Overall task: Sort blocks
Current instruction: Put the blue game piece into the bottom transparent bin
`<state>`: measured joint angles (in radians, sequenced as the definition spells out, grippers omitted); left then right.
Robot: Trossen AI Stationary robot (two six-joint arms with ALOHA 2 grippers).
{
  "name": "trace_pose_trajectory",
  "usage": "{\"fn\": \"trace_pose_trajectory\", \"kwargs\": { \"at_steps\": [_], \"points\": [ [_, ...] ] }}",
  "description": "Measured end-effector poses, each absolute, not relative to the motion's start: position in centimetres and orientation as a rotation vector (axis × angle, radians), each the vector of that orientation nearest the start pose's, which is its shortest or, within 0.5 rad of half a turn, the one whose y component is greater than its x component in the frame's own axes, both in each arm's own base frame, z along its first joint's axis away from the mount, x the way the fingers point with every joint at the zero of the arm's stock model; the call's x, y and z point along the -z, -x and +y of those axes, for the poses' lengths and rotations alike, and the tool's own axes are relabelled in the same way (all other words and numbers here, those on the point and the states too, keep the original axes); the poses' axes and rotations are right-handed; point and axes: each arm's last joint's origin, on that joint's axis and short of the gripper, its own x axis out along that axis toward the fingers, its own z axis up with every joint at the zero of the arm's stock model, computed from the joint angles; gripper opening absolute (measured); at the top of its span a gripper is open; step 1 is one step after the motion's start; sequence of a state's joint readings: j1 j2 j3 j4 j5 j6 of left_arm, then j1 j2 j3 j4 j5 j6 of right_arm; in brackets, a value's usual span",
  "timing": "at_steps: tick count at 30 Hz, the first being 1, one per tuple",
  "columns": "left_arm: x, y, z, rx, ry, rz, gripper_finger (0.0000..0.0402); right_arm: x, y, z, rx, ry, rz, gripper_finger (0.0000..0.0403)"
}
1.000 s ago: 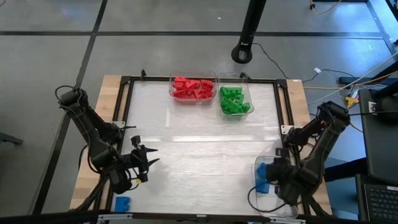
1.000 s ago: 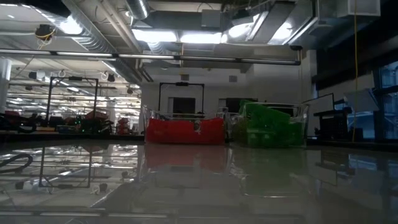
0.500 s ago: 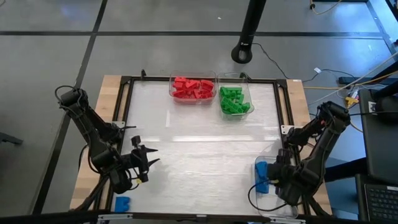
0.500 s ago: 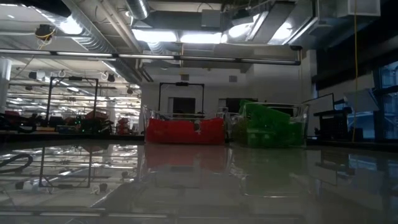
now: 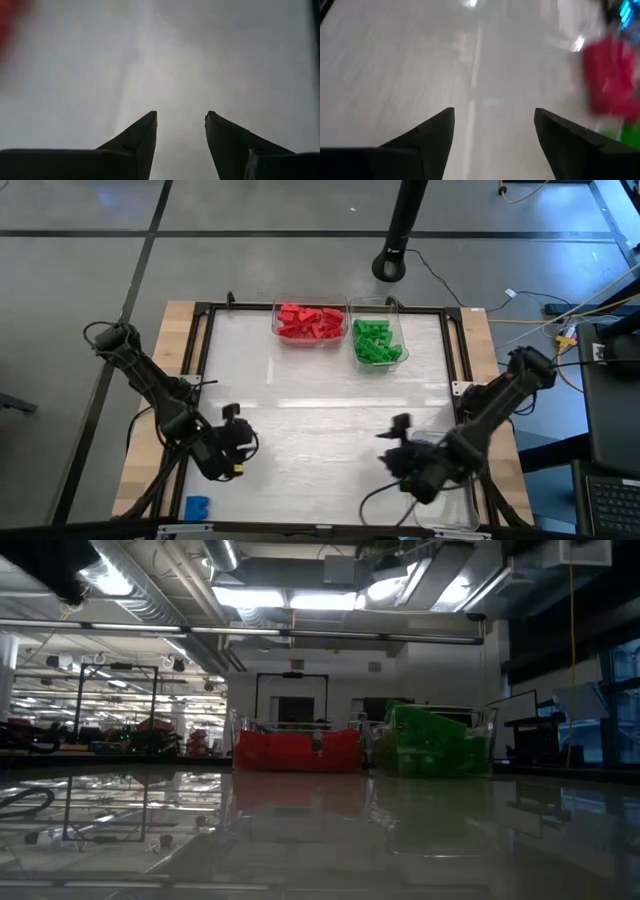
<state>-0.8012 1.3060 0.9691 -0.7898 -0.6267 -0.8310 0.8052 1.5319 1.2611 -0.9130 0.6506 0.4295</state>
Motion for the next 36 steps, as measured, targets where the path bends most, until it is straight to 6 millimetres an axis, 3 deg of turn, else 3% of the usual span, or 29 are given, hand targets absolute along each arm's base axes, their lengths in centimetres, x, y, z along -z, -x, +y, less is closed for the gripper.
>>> {"fn": "trace_pose_trajectory", "kwargs": {
  "at_steps": [7,13,19,25,36],
  "points": [
    [-24.5,-17.3,-18.0,-0.006,0.248,1.033,0.0155,-24.7,-28.3,20.9,-0.059,0.641,0.737,0.0273],
    [-22.8,-15.9,-20.8,0.000,0.435,1.238,0.0155,-21.6,-31.7,21.9,-0.164,0.797,0.670,0.0273],
    [-21.2,-14.2,-24.6,-0.082,0.632,1.498,0.0155,-19.5,-33.4,21.2,-0.204,0.862,0.693,0.0273],
    [-19.9,-13.0,-27.5,-0.163,0.777,1.547,0.0155,-18.3,-34.6,19.7,-0.189,0.860,0.746,0.0273],
    [-18.0,-11.4,-28.8,-0.384,0.875,1.585,0.0155,-18.3,-35.1,18.9,-0.244,0.905,0.748,0.0273]
  ]
}}
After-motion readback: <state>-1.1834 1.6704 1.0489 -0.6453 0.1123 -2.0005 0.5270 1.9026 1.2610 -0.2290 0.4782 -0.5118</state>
